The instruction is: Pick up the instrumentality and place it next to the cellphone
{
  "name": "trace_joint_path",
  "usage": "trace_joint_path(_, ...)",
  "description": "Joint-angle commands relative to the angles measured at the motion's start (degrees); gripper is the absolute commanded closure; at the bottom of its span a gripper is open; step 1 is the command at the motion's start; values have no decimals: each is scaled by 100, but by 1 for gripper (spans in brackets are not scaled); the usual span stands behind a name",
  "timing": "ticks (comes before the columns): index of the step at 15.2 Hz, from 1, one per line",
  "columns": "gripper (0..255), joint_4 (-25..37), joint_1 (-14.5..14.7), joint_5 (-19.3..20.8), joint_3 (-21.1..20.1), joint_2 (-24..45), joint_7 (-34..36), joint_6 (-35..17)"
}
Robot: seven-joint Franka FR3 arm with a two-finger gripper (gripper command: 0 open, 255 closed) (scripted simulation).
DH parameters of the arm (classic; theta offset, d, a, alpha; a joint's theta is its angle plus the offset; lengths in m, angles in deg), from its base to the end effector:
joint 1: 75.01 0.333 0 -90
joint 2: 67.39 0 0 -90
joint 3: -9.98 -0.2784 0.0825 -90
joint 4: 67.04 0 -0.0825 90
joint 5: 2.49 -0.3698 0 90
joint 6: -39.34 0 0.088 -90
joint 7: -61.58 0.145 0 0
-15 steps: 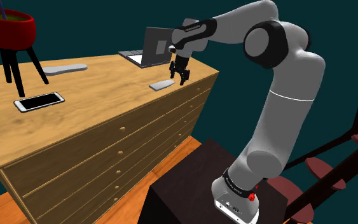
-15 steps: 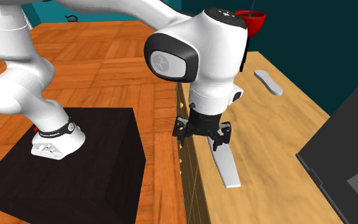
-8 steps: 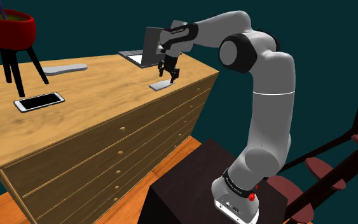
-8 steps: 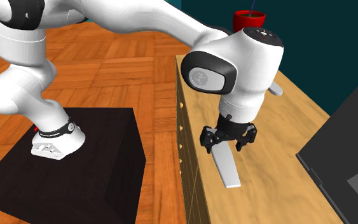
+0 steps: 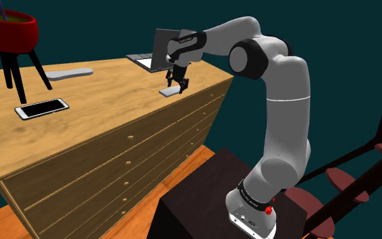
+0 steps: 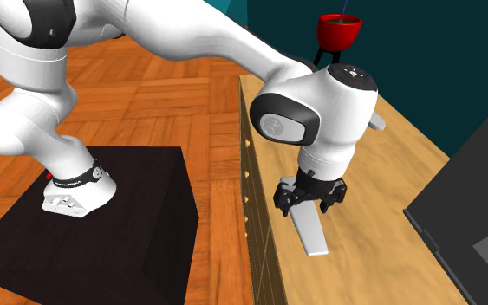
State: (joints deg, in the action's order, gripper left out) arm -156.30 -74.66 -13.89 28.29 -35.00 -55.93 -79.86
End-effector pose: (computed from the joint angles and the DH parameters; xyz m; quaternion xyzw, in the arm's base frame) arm 0.6393 -0.1688 0.2663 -0.6657 -0.7462 0.0005 0.0058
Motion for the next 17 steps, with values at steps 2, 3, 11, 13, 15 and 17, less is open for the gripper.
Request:
trace_joint_path(2, 0, -15, -3, -4, -1, 7, -6, -24)
trace_joint_path(3, 0, -15, -3, -4, -1, 7, -6, -24)
trace_joint_path(11, 255, -15, -3, -4, -1, 6, -6, -23)
trace_joint_path(13, 255, -15, -3, -4, -1, 6, -6, -23)
trace_joint_path(15, 255, -15, -3, -4, -1, 6, -6, -23)
trace_joint_path(17, 255, 12, 1, 8, 6, -27, 2, 35)
